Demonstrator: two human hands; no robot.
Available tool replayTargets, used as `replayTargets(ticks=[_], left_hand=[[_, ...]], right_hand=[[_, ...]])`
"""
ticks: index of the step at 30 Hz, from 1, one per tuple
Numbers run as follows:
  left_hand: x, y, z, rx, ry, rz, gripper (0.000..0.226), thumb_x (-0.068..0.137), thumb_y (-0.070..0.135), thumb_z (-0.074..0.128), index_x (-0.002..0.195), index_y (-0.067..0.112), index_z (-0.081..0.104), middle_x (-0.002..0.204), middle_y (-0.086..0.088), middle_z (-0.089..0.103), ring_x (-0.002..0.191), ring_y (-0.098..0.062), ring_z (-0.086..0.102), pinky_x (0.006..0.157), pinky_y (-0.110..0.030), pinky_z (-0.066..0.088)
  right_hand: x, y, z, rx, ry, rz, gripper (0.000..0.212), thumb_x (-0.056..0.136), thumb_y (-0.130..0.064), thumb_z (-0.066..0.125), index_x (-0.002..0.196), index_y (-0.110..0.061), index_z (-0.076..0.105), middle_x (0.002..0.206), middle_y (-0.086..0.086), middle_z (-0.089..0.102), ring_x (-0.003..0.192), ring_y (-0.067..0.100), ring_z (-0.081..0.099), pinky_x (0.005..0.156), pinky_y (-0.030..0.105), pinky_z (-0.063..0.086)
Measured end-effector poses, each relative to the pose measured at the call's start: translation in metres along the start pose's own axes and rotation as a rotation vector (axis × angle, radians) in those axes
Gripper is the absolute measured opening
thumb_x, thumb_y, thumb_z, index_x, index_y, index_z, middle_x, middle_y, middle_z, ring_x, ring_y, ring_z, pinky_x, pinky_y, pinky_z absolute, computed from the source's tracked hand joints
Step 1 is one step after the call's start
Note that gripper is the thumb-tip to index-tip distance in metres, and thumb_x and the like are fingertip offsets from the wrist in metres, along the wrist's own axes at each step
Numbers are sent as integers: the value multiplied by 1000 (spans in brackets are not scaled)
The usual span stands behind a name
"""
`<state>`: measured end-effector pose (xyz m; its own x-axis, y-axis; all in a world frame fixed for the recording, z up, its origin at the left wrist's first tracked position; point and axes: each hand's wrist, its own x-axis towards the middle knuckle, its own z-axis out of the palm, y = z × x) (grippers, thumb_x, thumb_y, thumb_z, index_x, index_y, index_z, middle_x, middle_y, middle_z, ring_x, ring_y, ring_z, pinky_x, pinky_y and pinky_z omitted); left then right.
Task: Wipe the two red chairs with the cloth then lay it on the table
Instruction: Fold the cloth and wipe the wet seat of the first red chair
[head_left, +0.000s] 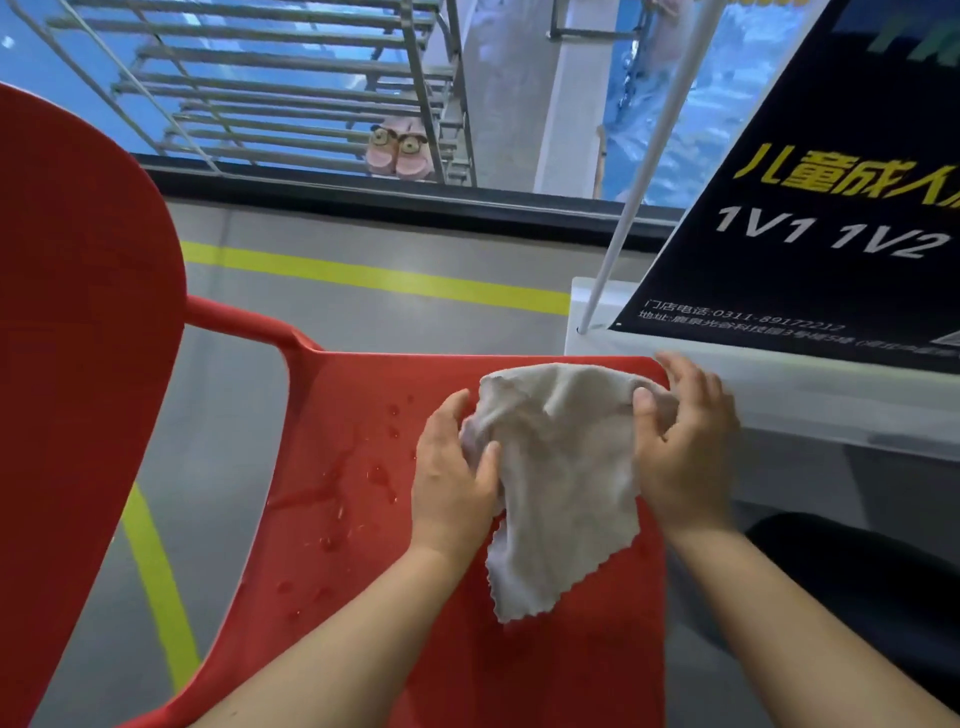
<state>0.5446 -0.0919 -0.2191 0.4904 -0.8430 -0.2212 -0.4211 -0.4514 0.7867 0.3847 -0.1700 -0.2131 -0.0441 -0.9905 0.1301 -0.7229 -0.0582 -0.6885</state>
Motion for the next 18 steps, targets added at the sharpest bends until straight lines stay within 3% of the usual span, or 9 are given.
replayTargets(ticks=[3,6,9,12,15,18], left_hand=[[-4,-15,-5,218,-49,88,61,84,10,58,139,15,32,146,-2,34,136,-16,28,113,-26,17],[-13,-34,-10,356,-136,149,57,88,16,52,141,16,29,152,-2,22,142,-18,16,118,-35,12],[-18,-50,-15,505,-143,198,53,87,23,45,138,11,37,149,-6,29,140,-25,23,114,-45,16],[-18,-58,-19,615,-167,244,58,83,33,32,137,12,40,147,-9,33,138,-29,23,115,-44,12],[-18,-65,-22,645,-196,251,60,84,36,26,140,16,34,151,-5,20,141,-28,12,112,-39,4],[-19,-71,-31,665,-172,194,60,86,38,24,141,14,31,152,-6,18,141,-26,8,112,-37,1]], right_hand=[[-21,-10,21,-124,-53,-152,49,86,-29,46,130,-8,51,142,19,44,132,35,38,110,49,24],[-52,-21,56,-226,-271,-235,65,81,-51,44,139,-23,39,153,15,21,141,32,12,112,52,4],[-62,-16,81,-424,-426,-325,75,76,-67,39,142,-33,28,155,11,13,143,30,0,111,56,-5],[-52,-1,85,-544,-464,-417,72,79,-67,31,143,-34,26,155,7,10,144,24,-13,112,53,-7],[-40,6,78,-556,-394,-310,66,85,-53,26,143,-21,32,154,9,22,144,24,4,114,50,1],[-35,5,78,-540,-307,-100,69,87,-46,20,145,-9,22,154,15,20,142,26,7,115,51,8]])
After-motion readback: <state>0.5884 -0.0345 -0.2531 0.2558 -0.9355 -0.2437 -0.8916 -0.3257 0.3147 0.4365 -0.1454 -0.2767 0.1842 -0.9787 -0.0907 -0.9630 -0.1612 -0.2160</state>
